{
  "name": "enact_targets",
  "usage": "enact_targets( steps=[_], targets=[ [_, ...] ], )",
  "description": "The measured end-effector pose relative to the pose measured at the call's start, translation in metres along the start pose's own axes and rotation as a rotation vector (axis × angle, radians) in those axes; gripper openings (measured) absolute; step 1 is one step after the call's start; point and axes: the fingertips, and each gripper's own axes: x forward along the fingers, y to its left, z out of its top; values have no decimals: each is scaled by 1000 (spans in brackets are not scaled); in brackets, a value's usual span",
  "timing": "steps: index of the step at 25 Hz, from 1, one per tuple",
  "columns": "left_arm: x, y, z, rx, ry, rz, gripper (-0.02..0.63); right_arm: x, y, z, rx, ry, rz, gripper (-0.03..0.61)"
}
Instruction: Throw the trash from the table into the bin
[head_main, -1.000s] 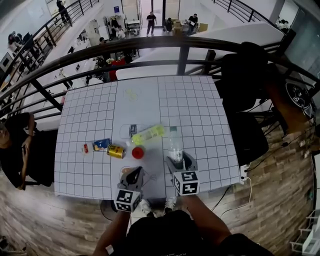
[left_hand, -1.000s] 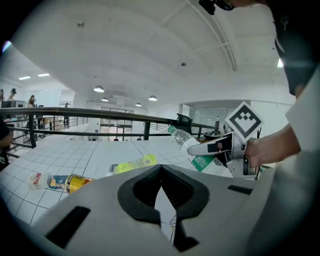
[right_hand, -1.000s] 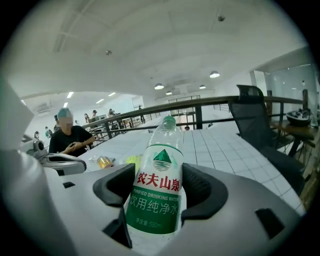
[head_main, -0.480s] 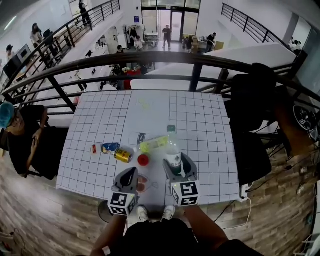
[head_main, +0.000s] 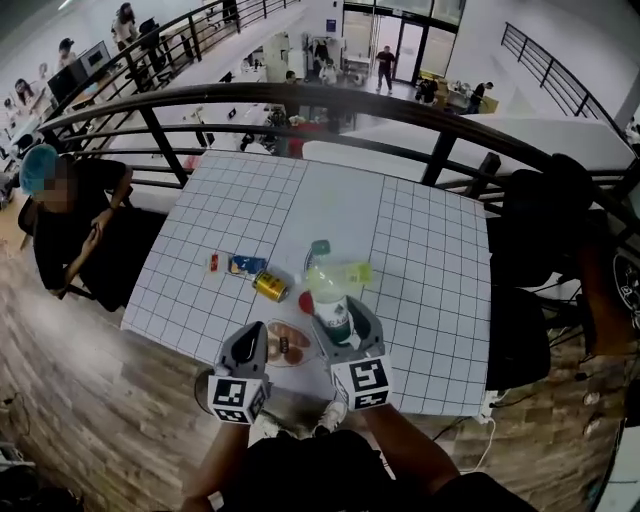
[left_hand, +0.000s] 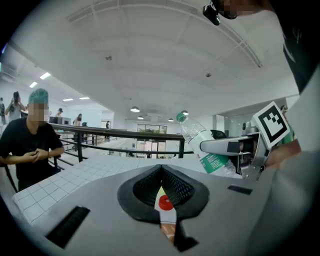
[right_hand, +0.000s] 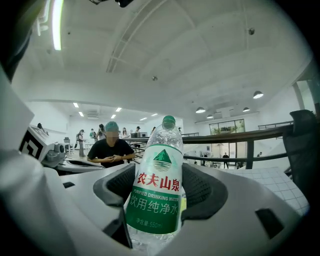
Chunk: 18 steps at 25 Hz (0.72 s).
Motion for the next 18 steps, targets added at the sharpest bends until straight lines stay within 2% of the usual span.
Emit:
enact_targets(
  steps=[9, 14, 18],
  targets=[
    [-85, 92, -20, -60, -38, 192, 23, 48, 123, 2, -12, 9, 218, 310],
    [-150, 146, -31, -69, -46, 345, 23, 68, 204, 5, -17, 16, 353, 310],
    [-196, 193, -46, -127, -26, 473, 23, 84, 264, -6, 8, 41, 445, 310]
  ],
)
